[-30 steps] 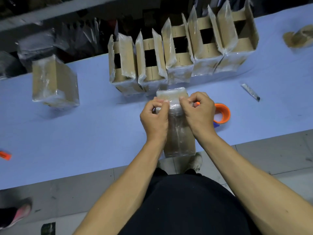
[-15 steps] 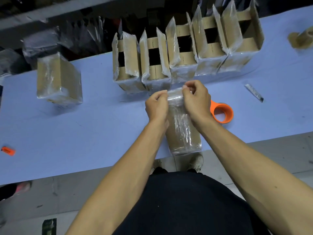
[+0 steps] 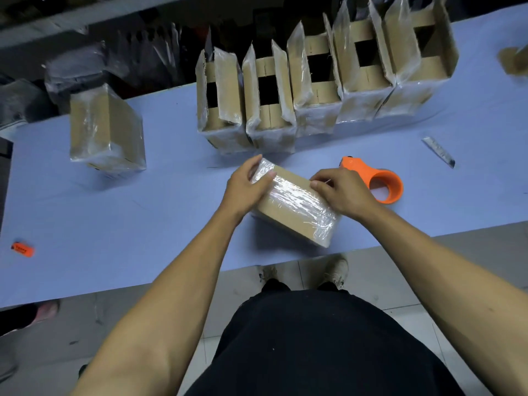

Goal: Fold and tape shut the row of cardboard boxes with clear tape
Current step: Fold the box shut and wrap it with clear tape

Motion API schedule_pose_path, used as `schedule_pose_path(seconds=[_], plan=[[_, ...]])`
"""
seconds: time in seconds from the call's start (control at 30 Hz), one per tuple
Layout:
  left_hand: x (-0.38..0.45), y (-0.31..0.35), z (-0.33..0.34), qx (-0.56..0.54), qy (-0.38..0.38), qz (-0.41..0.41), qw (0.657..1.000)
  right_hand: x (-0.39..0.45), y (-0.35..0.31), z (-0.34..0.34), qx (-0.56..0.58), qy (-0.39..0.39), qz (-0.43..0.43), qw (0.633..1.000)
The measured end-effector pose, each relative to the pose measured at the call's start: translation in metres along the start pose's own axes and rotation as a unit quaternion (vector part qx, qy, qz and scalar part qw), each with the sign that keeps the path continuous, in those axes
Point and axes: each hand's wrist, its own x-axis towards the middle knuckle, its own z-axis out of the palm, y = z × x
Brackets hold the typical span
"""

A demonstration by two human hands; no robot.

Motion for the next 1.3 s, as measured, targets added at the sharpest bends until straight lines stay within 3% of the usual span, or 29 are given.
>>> schedule_pose_path(seconds=[0.1, 0.2, 0.27, 0.33, 0.47, 0.57, 0.7, 0.8, 0.93, 1.0, 1.1, 1.2, 1.3], plan=[[0.001, 0.002, -0.001, 0.001, -0.023, 0.006, 1.0, 0.001, 0.005, 0.0, -0.025, 0.055, 0.057, 0.997], [-0.016, -0.003, 0.01, -0.064, 0.082, -0.018, 0.994, -0.011, 0.016, 0.001, -0.013, 0.163, 0.13, 0.978], [-0.028, -0.009, 0.018, -0.108, 0.142, -0.059, 0.982, -0.015, 0.017, 0.004, 0.087, 0.163, 0.169, 0.968], [-0.034, -0.013, 0.02, -0.113, 0.147, -0.099, 0.978, -0.015, 0.015, 0.01, 0.113, 0.131, 0.157, 0.972], [-0.033, -0.01, 0.008, 0.076, 0.079, -0.042, 0.993, -0.007, 0.008, 0.009, 0.074, 0.121, 0.096, 0.985], [-0.037, -0.001, 0.009, 0.109, -0.02, -0.012, 0.994, 0.002, 0.007, 0.008, 0.069, 0.107, 0.111, 0.986], [-0.05, 0.0, 0.018, 0.166, -0.061, -0.031, 0.984, 0.007, 0.005, 0.011, 0.096, 0.196, 0.14, 0.966], [-0.048, 0.005, 0.028, 0.122, -0.139, -0.089, 0.979, 0.007, 0.005, 0.012, 0.095, 0.191, 0.093, 0.972], [-0.022, 0.026, 0.051, -0.075, -0.054, -0.073, 0.993, 0.012, -0.002, 0.011, 0.106, 0.128, 0.054, 0.985], [-0.009, 0.033, 0.062, -0.107, -0.047, -0.072, 0.99, 0.009, 0.0, 0.009, 0.108, 0.126, 0.052, 0.985], [-0.006, 0.028, 0.067, -0.1, -0.051, -0.057, 0.992, -0.001, 0.027, -0.001, 0.014, 0.196, 0.141, 0.97], [-0.008, 0.018, 0.063, -0.099, -0.075, -0.055, 0.991, -0.011, 0.053, -0.003, -0.065, 0.098, 0.244, 0.963], [-0.007, 0.017, 0.058, -0.067, -0.103, -0.061, 0.99, -0.013, 0.061, 0.002, -0.084, 0.054, 0.223, 0.97]])
